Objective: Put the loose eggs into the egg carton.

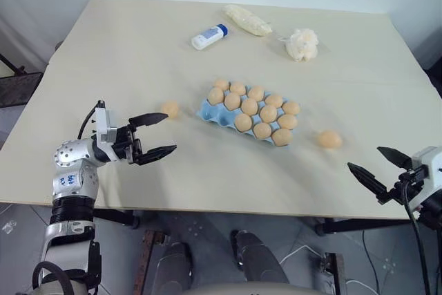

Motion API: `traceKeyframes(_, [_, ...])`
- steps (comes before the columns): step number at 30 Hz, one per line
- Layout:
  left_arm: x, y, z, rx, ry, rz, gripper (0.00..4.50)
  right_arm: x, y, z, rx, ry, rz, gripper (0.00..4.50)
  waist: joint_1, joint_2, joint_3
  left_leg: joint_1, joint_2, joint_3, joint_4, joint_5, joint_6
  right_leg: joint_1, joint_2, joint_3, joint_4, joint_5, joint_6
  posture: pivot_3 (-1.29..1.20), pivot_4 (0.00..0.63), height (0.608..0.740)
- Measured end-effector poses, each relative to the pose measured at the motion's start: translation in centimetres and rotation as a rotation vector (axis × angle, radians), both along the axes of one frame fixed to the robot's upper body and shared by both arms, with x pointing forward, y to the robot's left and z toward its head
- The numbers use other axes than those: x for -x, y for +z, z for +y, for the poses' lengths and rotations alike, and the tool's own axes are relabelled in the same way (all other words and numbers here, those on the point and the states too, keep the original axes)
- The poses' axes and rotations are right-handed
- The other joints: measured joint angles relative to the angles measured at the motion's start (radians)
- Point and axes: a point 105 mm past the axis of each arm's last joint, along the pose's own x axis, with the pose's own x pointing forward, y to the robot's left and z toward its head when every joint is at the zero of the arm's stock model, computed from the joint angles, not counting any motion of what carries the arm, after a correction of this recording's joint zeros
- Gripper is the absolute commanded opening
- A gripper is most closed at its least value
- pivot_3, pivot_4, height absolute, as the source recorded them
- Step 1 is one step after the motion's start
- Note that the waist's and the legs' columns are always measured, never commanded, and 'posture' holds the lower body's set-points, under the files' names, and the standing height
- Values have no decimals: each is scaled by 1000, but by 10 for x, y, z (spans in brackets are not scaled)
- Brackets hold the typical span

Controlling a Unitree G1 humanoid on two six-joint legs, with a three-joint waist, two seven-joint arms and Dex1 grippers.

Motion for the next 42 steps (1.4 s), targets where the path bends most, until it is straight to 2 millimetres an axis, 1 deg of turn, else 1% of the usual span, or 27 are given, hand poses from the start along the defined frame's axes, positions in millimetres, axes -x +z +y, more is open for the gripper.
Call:
traceKeyframes(3, [0,1,-1,-4,-7,-3,4500,-7,0,-6,2,-34,-32,4485,0,0,0,0,0,0,-1,0,0,0,0,1,-1,0,0,0,150,740])
traceKeyframes(5, [0,0,-1,-7,-9,1,4500,-22,-2,-8,1,-77,-63,4485,-4,0,0,0,1,0,-1,0,0,0,0,1,-2,0,0,0,150,740])
traceKeyframes(7, [0,-1,-1,-11,-14,1,4500,-37,-8,-6,-14,-107,-75,4485,-6,0,0,1,0,0,-1,0,0,0,0,2,-2,1,-1,0,150,740])
traceKeyframes(9, [0,-1,-2,-12,-16,0,4500,-51,-16,2,-42,-108,-69,4485,-6,1,0,0,0,0,-1,0,0,0,0,2,-2,1,0,0,150,740])
traceKeyframes(11, [0,-1,-1,-12,-15,0,4500,-59,-22,10,-49,-93,-54,4485,-5,2,1,0,0,0,-2,0,0,0,0,1,-2,2,2,0,150,740])
traceKeyframes(12, [0,-1,-1,-13,-13,0,4500,-65,-24,12,-53,-95,-49,4485,-4,2,1,0,0,0,-2,0,0,0,0,1,-2,2,2,0,150,740])
traceKeyframes(13, [0,0,0,-14,-10,-1,4500,-77,-24,14,-77,-112,-53,4485,-7,1,1,0,0,0,-1,0,0,0,0,1,-2,2,2,0,150,740])
traceKeyframes(15, [0,0,-1,-17,-13,-4,4500,-93,-21,24,-96,-107,-60,4485,-11,2,1,0,0,0,-2,0,0,-1,-1,2,-2,3,3,0,150,740])
traceKeyframes(18, [1,-3,1,-42,-7,17,4500,-102,-26,37,-78,-91,-31,4485,-11,2,1,-1,0,0,-3,0,0,-1,0,-1,-2,2,1,0,150,740])
traceKeyframes(21, [2,-8,5,-90,-1,46,4500,-106,-26,42,-66,-95,-27,4485,-7,3,1,-2,1,1,-3,0,0,-2,0,-1,-2,2,1,0,150,740])
traceKeyframes(30, [1,-9,6,-110,4,59,4500,-107,-31,46,-45,-93,-2,4485,-2,3,1,-2,0,3,-1,0,0,-2,0,-1,0,2,2,0,150,740])
traceKeyframes(38, [1,-10,5,-120,1,62,4500,-107,-35,42,-37,-125,20,4485,-3,3,1,-2,0,3,-1,0,0,-2,0,-1,1,2,1,0,150,740])
traceKeyframes(41, [1,-10,5,-120,1,62,4500,-105,-39,41,-38,-135,38,3864,-3,3,1,-2,0,3,-1,0,0,-2,0,-1,1,2,1,0,150,740])
traceKeyframes(42, [1,-10,5,-120,1,62,4500,-105,-40,40,-38,-143,44,3506,-3,3,1,-2,0,3,-1,0,0,-2,0,0,1,2,1,0,150,740])
